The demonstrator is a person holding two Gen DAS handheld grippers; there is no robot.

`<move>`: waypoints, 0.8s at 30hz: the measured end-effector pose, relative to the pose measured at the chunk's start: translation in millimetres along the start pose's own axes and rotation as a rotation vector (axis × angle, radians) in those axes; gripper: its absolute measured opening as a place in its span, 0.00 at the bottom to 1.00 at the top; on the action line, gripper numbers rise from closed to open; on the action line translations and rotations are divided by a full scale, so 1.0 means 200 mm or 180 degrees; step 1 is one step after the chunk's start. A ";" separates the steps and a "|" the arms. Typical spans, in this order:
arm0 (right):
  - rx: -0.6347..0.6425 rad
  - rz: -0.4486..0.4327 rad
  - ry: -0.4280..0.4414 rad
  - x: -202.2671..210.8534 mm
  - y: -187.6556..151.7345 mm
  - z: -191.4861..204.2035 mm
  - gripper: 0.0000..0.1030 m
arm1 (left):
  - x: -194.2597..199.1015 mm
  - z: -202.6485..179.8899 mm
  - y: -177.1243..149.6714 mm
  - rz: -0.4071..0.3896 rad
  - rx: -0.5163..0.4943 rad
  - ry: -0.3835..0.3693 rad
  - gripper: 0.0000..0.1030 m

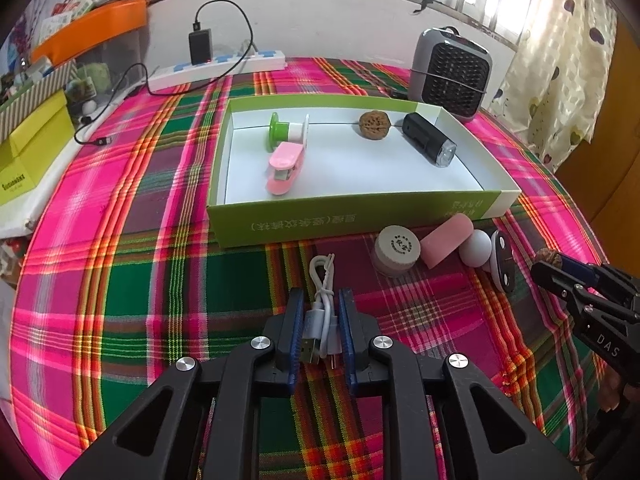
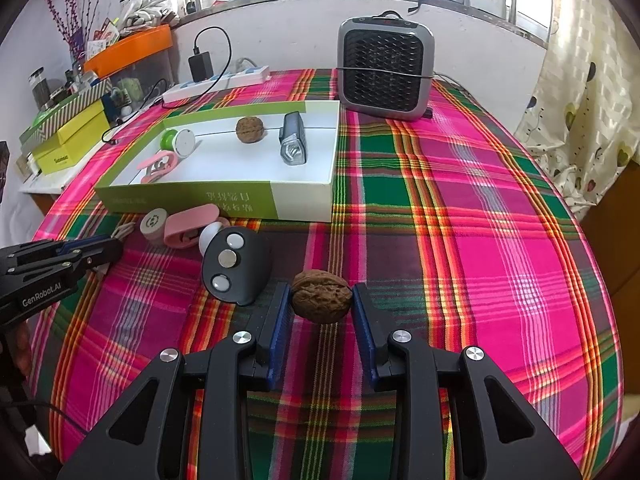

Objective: Organize objects
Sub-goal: 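Lift the cable in the left tool while the right tool lifts the walnut, then carry the cable in the left tool while the right tool carries the walnut over the box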

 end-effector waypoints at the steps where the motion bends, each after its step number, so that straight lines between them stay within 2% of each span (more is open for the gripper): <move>1: -0.0001 -0.0005 -0.0002 0.00 0.00 0.00 0.31 | 0.00 0.00 0.00 0.0001 -0.0004 0.0003 0.14; 13: 0.0011 -0.0065 0.0069 0.04 0.02 0.02 0.31 | 0.10 -0.01 0.05 -0.0159 0.0005 -0.0080 0.14; 24: 0.0077 -0.0222 0.0221 0.10 0.17 0.10 0.31 | 0.16 -0.03 0.18 -0.0330 -0.0070 -0.0150 0.14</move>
Point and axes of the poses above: each gripper's, at about its wrist camera, not at the fingertips, and x roughly against the way its jaws point, z to its left, y to its top, the point moved 8 cm from there along -x, roughly the way its jaws point, and after that the axes turned 10 degrees about -x, right-handed, at the moved point
